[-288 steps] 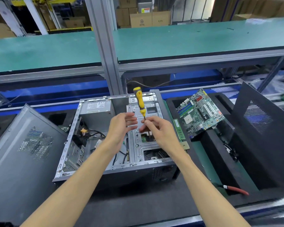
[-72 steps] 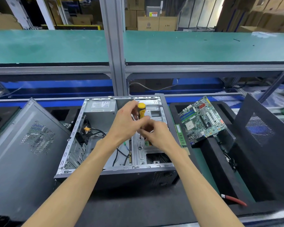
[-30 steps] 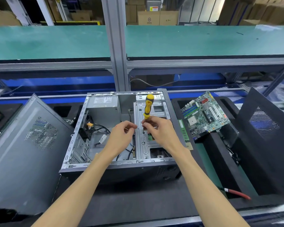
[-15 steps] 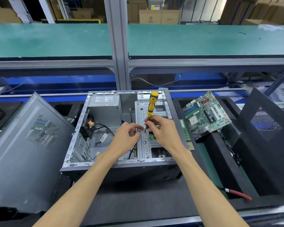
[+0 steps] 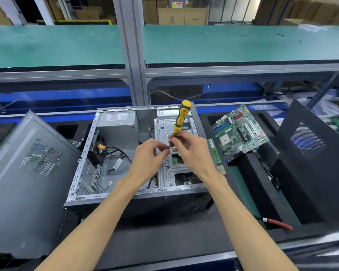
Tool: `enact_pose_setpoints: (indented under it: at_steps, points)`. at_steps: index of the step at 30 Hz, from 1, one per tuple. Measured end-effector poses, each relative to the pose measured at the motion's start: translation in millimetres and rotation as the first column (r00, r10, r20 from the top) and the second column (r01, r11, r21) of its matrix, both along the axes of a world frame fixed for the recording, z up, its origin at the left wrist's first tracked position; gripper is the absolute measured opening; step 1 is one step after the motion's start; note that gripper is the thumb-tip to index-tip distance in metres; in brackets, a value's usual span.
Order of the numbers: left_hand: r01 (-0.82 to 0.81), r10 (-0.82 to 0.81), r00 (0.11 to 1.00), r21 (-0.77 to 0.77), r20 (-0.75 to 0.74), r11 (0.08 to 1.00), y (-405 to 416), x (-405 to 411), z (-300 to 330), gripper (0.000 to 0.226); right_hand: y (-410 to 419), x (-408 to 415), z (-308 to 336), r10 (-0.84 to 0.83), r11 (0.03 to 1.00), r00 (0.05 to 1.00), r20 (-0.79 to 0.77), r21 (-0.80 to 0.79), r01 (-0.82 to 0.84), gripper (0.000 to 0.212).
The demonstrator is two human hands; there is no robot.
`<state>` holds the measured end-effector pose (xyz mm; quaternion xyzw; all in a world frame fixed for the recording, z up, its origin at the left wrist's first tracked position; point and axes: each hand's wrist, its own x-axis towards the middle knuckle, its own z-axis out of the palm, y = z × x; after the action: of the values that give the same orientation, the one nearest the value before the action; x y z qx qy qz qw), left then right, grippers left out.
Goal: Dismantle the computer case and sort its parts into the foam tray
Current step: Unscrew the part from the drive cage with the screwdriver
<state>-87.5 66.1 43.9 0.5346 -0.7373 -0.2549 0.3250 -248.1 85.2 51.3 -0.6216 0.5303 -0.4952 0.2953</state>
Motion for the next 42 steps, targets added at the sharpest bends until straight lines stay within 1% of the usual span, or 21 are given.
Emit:
enact_pose_setpoints:
  at_steps: [4, 7, 9, 11, 13, 15, 16, 18, 20, 23, 26, 29, 31, 36, 39, 42]
  points:
    - [0.019, -0.018, 0.999, 0.033, -0.028, 0.999, 1.4, -10.6, 6.8, 0.007, 10.0, -11.7, 12.3, -0.058, 0.997, 0.997, 0.052, -0.048, 0.06, 0.013]
    - [0.045, -0.039, 0.989, 0.04, -0.143, 0.998, 10.6, -31.4, 19.2, 0.004, 22.7, -38.7, 21.8, -0.136, 0.986, 0.985, 0.105, -0.078, 0.145, 0.013]
    - [0.116, -0.102, 0.969, 0.051, -0.223, 0.992, 20.6, -51.8, 30.2, 0.008, 34.5, -61.6, 23.4, -0.193, 0.976, 0.976, 0.095, -0.079, 0.201, 0.013]
    - [0.223, -0.197, 0.939, 0.063, -0.283, 0.973, 32.5, -76.4, 39.9, 0.013, 48.9, -84.1, 21.1, -0.246, 0.966, 0.966, 0.075, -0.069, 0.251, 0.011]
    - [0.354, -0.314, 0.901, 0.086, -0.299, 0.931, 45.5, -102.8, 42.5, 0.014, 65.3, -103.0, 16.0, -0.303, 0.949, 0.949, 0.086, -0.061, 0.308, 0.013]
    - [0.478, -0.435, 0.863, 0.137, -0.255, 0.868, 61.4, -129.8, 36.2, 0.016, 83.3, -119.9, 8.6, -0.373, 0.924, 0.922, 0.105, -0.053, 0.38, 0.021]
    - [0.514, -0.478, 0.852, 0.174, -0.212, 0.84, 68.3, -139.4, 30.0, 0.016, 91.1, -125.3, 4.8, -0.396, 0.914, 0.912, 0.107, -0.045, 0.403, 0.023]
    - [0.555, -0.549, 0.831, 0.216, -0.09, 0.803, 81.2, -157.1, 15.0, 0.015, 108.4, -137.8, -6.1, -0.445, 0.894, 0.891, 0.092, -0.006, 0.448, 0.018]
    - [0.565, -0.578, 0.815, 0.173, 0.033, 0.807, 91.1, -172.1, 1.8, 0.017, 125.5, -151.3, -18.9, -0.492, 0.871, 0.869, 0.049, 0.032, 0.491, 0.012]
    - [0.597, -0.61, 0.791, 0.162, 0.046, 0.786, 101.4, -190.2, -17.2, 0.018, 146.1, -164.5, -37.2, -0.55, 0.834, 0.834, 0.026, 0.061, 0.548, 0.009]
    - [0.567, -0.595, 0.801, 0.237, 0.062, 0.789, 108.7, -198.9, -46.5, 0.012, 161.0, -167.5, -53.1, -0.583, 0.81, 0.811, 0.038, 0.103, 0.578, 0.009]
    - [0.472, -0.529, 0.843, 0.341, 0.095, 0.813, 102.9, -197.3, -77.5, 0.016, 173.3, -169.8, -71.2, -0.594, 0.796, 0.803, 0.042, 0.173, 0.58, 0.009]
    - [0.422, -0.498, 0.857, 0.375, 0.133, 0.826, 97.8, -197.0, -93.1, 0.017, 180.6, -171.0, -84.4, -0.594, 0.792, 0.804, 0.029, 0.2, 0.577, 0.009]
    - [0.402, -0.487, 0.846, 0.343, 0.215, 0.849, 96.3, -205.5, -110.1, 0.017, 191.8, -166.4, -106.5, -0.58, 0.792, 0.813, 0.05, 0.268, 0.548, 0.01]
    - [0.402, -0.502, 0.827, 0.358, 0.253, 0.843, 93.5, -209.8, -113.7, 0.016, 197.4, -167.0, -114.6, -0.581, 0.789, 0.813, 0.04, 0.273, 0.551, 0.008]
    - [0.41, -0.521, 0.803, 0.366, 0.289, 0.836, 90.0, -212.8, -116.6, 0.019, 201.2, -169.9, -120.9, -0.585, 0.787, 0.807, 0.077, 0.293, 0.543, 0.008]
